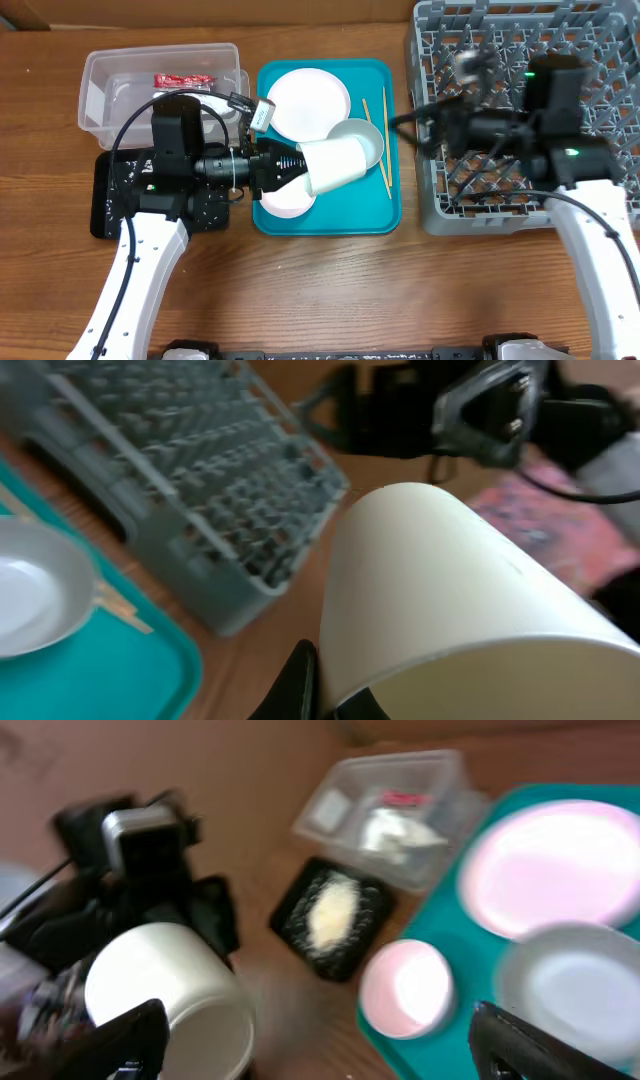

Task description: Sort waste into correct bins and load items into the dishwasher

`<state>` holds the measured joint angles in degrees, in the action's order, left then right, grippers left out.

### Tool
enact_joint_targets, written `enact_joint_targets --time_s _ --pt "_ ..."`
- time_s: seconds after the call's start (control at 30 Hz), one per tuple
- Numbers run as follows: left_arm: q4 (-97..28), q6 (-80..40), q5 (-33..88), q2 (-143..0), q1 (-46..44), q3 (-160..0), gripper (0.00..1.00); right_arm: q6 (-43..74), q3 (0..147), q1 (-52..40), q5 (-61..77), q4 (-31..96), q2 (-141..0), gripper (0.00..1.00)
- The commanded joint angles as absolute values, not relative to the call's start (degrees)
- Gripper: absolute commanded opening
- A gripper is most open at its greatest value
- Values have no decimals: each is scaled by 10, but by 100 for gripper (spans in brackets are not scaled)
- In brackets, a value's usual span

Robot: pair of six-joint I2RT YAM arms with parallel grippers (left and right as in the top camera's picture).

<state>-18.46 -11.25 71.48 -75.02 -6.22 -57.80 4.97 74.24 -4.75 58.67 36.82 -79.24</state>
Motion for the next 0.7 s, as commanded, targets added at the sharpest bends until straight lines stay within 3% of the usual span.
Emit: enact_joint_targets --time_s 0.0,0.27,0.67 --pt "-177 -137 817 -753 -60 -586 4 -19 752 -82 697 332 -813 97" --pt "-177 -147 827 -771 -41 -586 4 -85 752 -90 803 318 -822 95" --pt "-176 -155 875 -831 -33 -586 4 -125 749 -130 766 333 -834 99"
